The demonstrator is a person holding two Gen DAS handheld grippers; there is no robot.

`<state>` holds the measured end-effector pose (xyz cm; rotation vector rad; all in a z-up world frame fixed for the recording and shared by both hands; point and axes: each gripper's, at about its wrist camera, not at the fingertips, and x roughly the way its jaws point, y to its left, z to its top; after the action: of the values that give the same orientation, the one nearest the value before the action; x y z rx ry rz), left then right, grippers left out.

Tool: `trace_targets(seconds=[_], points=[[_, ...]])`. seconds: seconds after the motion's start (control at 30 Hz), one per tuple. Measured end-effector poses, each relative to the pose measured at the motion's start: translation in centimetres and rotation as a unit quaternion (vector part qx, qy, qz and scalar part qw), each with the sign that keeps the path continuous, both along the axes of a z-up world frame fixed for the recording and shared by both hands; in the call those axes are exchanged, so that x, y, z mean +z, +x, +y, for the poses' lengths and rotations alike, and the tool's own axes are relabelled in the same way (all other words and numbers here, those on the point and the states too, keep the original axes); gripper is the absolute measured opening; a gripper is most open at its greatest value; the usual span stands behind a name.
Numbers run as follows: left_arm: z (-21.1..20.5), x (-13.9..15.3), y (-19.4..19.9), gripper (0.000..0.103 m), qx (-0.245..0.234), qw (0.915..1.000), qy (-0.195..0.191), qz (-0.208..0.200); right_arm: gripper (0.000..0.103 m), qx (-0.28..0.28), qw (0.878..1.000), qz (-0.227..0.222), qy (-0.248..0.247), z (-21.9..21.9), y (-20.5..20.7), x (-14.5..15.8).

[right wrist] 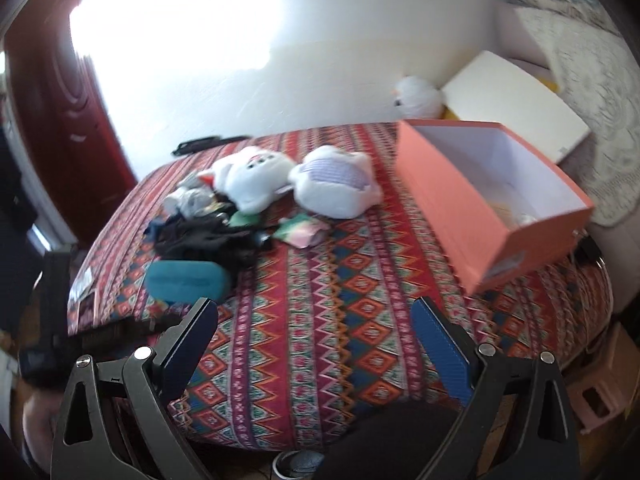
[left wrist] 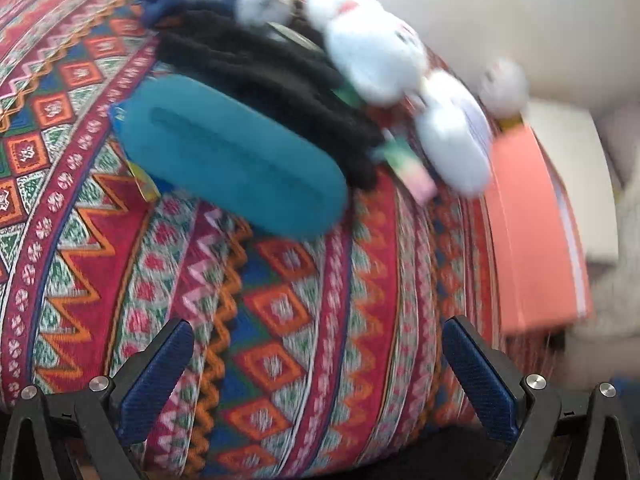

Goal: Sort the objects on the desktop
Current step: 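Move the left tool to the teal glasses case and grasp it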

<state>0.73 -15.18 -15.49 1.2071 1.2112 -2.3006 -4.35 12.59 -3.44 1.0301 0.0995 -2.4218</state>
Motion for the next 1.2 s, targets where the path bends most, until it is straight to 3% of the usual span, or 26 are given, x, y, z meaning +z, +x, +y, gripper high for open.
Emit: trace_targets(seconds=[0.1,0.27,0.57,0.73,0.87,0.97,1.1,1.2], points=[[-1.8,-1.1,-1.2,0.102,0.049,0.9982,0.033,-0.005,0.099,0.012,1.0,-0.004,0.003,-1.2,-0.2,-0.4],[-4.4,-3.0,-3.4,0.102,0.131,0.9884,0.072,-0.029,0.099,0.018,1.0,-0.008,0.012,-1.4,-1.1,-1.0],[-5.2,-5.3,-8.2,0.102,0.191,0.9764,0.04,-0.092,0.099,0.001,0.999,-0.032,0.005,0.8,-3.7,-1.8],[-3.7,-6.0,-9.8,0.1,0.137,0.9838,-0.031,-0.112,0.099,-0.001,0.999,-0.041,-0.004,1.5,-4.2,-2.0],[-2.7,-5.6,-7.9,0.096,0.082,0.9888,-0.085,-0.091,0.099,-0.008,0.999,-0.042,-0.019,2.1,-4.4,-2.0],[-2.7,-4.9,-5.7,0.096,0.07,0.9843,-0.124,-0.105,0.099,-0.002,0.998,-0.048,-0.027,2.1,-4.4,-2.3],[-2.9,-4.9,-4.4,0.098,0.043,0.9807,-0.146,-0.123,0.099,0.01,0.998,-0.056,-0.029,1.2,-4.2,-3.0],[-2.2,-4.2,-4.9,0.099,0.008,0.9722,-0.193,-0.132,0.099,0.022,0.997,-0.063,-0.027,0.0,-4.1,-3.5]])
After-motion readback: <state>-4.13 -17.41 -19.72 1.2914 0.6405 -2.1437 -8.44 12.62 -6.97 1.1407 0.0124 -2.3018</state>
